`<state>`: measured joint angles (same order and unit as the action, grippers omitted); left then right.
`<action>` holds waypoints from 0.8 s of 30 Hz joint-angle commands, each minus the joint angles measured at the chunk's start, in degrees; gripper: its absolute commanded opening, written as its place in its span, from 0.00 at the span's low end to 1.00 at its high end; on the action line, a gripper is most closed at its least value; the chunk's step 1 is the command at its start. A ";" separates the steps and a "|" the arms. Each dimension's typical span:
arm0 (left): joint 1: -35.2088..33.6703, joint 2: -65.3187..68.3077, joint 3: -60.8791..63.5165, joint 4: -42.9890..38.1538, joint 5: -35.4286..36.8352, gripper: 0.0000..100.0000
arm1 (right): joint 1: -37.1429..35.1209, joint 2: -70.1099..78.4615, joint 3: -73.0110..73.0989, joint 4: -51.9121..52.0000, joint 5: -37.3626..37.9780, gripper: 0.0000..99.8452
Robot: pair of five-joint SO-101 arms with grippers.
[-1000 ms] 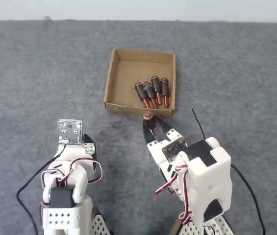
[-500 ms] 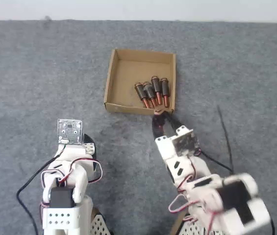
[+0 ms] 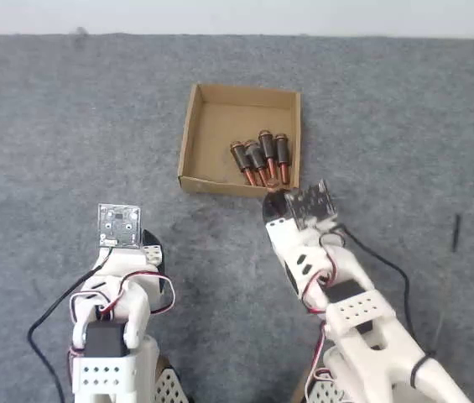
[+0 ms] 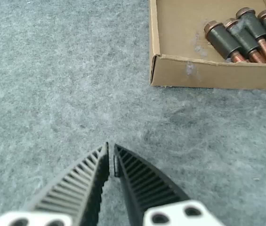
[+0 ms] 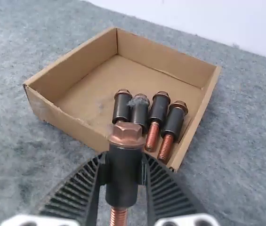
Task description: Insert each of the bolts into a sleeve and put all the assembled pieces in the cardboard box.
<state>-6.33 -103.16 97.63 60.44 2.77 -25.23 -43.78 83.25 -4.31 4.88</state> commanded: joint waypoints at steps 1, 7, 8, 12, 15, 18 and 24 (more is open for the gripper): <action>-0.53 -0.70 -1.10 0.62 -0.44 0.01 | 0.75 -4.44 -11.08 15.78 -0.79 0.01; -0.53 -0.70 -1.10 0.62 -0.44 0.01 | 0.75 -1.54 -26.46 39.16 -0.79 0.01; -0.53 -0.70 -1.10 0.62 -0.44 0.01 | 0.75 -0.48 -28.92 41.89 -0.79 0.01; -0.53 -0.70 -1.10 0.62 -0.44 0.01 | 0.84 5.67 -37.54 49.63 -0.79 0.01; -0.53 -0.70 -1.10 0.62 -0.44 0.01 | 0.84 12.18 -43.96 53.41 -1.14 0.01; -0.53 -0.70 -1.10 0.62 -0.44 0.01 | 0.92 19.65 -51.34 57.54 -3.43 0.01; -0.53 -0.70 -1.10 0.62 -0.44 0.01 | 2.24 34.86 -67.08 65.89 -5.01 0.01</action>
<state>-6.33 -103.16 97.63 60.44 2.77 -24.70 -13.01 26.46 58.73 1.27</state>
